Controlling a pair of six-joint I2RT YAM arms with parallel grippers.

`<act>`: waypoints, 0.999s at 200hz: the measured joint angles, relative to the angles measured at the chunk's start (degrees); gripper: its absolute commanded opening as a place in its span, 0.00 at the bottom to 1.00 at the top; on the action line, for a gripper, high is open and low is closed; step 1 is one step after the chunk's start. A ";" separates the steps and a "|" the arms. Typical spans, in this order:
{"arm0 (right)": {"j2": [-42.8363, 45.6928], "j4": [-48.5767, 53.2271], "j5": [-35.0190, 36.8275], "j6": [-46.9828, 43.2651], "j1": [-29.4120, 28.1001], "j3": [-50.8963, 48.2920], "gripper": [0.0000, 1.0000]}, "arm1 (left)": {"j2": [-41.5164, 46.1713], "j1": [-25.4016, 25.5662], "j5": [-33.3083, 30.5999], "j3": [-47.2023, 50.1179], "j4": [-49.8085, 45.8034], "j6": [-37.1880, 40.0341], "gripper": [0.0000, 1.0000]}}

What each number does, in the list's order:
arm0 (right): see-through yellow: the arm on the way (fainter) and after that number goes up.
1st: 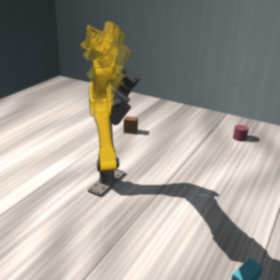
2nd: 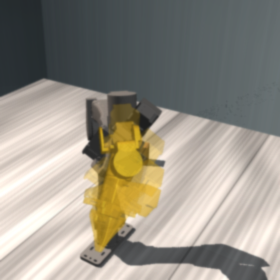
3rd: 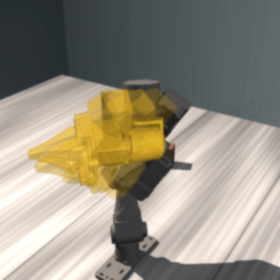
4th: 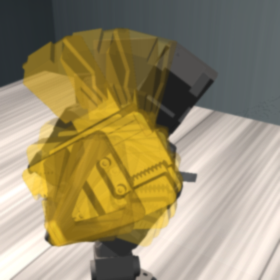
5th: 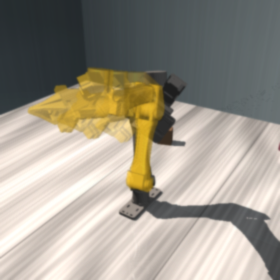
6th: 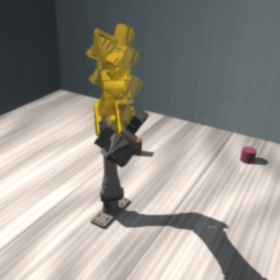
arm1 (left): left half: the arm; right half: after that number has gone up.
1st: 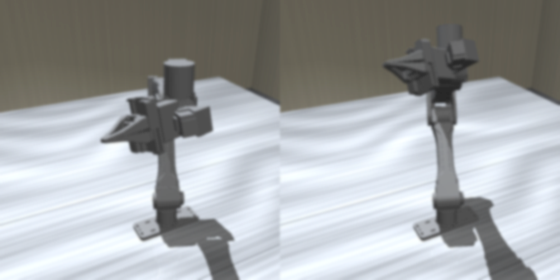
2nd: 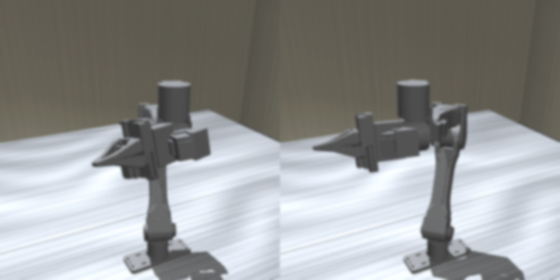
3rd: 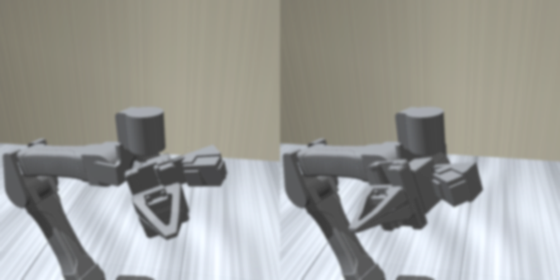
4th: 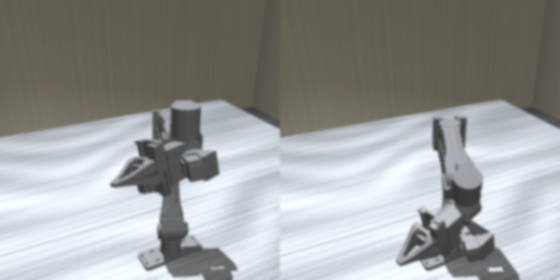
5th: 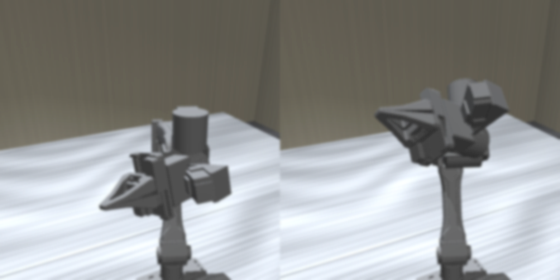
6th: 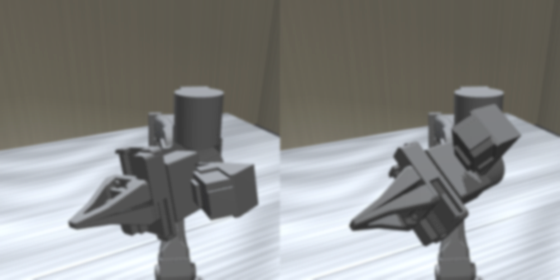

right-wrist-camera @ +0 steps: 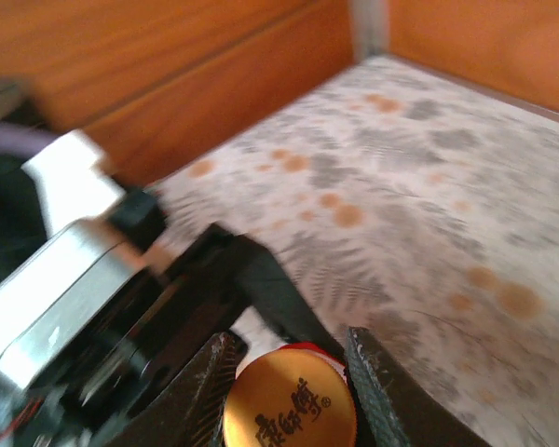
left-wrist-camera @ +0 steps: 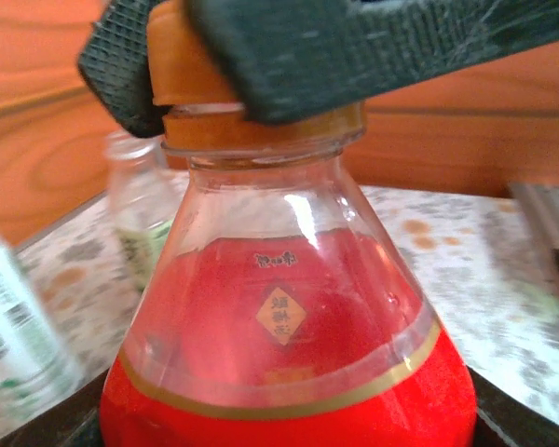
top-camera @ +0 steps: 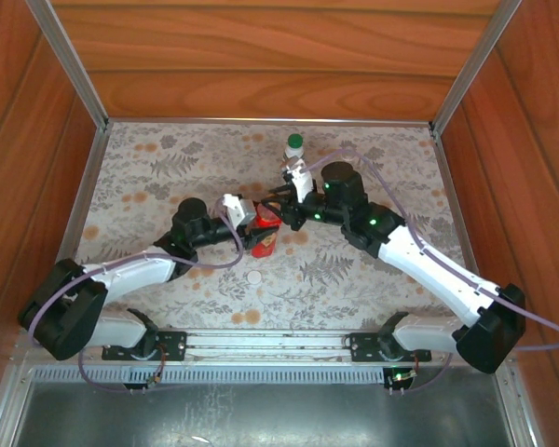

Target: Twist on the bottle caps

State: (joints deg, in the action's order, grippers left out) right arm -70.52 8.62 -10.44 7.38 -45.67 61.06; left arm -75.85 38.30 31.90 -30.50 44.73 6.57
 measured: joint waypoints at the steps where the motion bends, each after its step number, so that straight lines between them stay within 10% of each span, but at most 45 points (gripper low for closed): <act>1: -0.04 -0.02 0.63 0.26 -0.15 0.00 0.21 | -0.07 0.04 -0.35 -0.07 -0.04 0.04 0.62; 30: -2.75 0.04 19.32 9.31 -4.70 0.63 0.27 | -1.84 1.68 -9.01 -0.72 -1.55 1.42 0.62; 62: -2.75 -1.62 20.26 8.94 -5.16 -0.02 0.44 | -1.40 2.21 -10.99 -0.52 -2.16 2.64 0.62; 113: 7.69 -4.44 1.44 -3.15 -2.97 -5.75 0.67 | 3.54 -0.85 2.97 2.08 0.02 1.84 0.62; 200: 11.10 2.60 -24.02 -15.32 -1.86 -2.01 0.65 | 5.77 -2.93 31.10 0.63 0.66 -3.85 0.62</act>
State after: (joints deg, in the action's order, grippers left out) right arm -59.42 11.22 -34.46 -7.94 -47.53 59.05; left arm -70.08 35.38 63.00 -29.87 45.39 2.72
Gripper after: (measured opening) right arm 0.658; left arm 0.623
